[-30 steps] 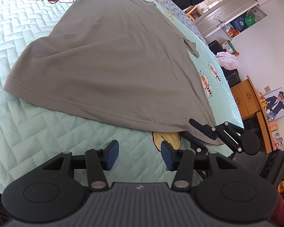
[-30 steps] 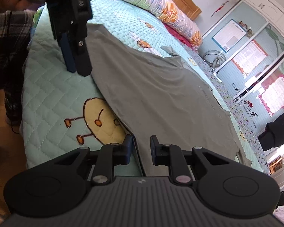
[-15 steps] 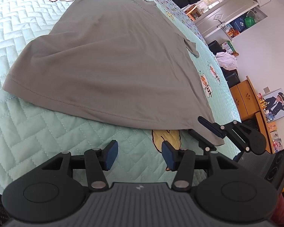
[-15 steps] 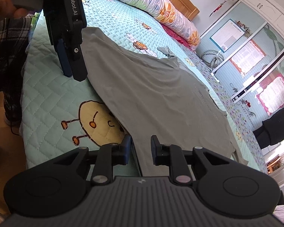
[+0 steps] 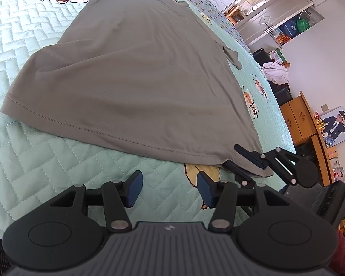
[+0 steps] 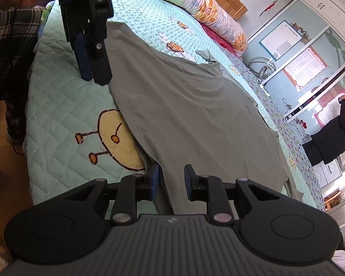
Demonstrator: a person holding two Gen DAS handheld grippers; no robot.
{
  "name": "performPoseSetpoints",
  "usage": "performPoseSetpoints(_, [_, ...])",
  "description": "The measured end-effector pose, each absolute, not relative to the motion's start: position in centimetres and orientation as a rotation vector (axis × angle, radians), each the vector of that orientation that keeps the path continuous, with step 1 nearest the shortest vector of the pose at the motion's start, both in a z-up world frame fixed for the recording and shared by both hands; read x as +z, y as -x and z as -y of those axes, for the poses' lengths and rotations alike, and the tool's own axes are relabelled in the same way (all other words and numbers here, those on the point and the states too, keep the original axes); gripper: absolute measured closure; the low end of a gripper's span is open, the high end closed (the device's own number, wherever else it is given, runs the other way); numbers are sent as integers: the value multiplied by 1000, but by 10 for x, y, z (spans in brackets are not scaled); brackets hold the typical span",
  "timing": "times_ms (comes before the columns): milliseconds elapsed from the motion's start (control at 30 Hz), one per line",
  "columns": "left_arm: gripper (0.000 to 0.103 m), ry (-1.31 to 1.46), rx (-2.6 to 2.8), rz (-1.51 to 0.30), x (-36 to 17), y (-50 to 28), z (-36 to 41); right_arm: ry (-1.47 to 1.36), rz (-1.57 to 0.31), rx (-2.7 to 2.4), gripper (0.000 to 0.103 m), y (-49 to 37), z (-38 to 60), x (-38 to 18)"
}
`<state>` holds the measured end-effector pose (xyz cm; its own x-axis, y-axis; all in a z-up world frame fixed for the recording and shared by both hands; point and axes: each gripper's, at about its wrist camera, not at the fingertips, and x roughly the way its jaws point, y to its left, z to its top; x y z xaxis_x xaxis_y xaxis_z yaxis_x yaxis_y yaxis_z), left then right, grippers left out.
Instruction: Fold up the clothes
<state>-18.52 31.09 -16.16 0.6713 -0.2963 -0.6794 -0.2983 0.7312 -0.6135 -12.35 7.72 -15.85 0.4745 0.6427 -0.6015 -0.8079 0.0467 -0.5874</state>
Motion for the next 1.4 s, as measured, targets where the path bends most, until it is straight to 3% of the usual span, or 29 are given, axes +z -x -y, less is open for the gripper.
performPoseSetpoints(167, [44,704,-14,-860,-157,183,-302,1003,-229,1140,82,118,-80,-156])
performPoseSetpoints(267, [44,619,-45,-857,-152,180,-291,913,-254,1146,96,108,-82,-144])
performPoseSetpoints(433, [44,557,-72,-854,-154,170,-278,686,-290,1106,97,74,-84,-114])
performPoseSetpoints(567, [44,707,-17,-838,-162,161,-292,665,-395,1050,97,48,-96,-127])
performPoseSetpoints(600, [44,759,6,-835,-165,161,-297,665,-424,1036,91,41,-99,-132])
performPoseSetpoints(733, [44,939,92,-808,-173,168,-315,647,-528,986,86,19,-107,-147])
performPoseSetpoints(900, [50,1185,179,-729,-192,184,-325,503,-451,1014,73,48,-66,-127])
performPoseSetpoints(967, [55,1245,203,-702,-197,189,-326,553,-396,1073,71,70,-55,-125])
performPoseSetpoints(1167, [54,1278,245,-610,-202,191,-316,965,-242,1120,69,128,-57,-169])
performPoseSetpoints(1400, [54,1297,222,-519,-209,182,-319,1078,-132,1057,69,135,-76,-186])
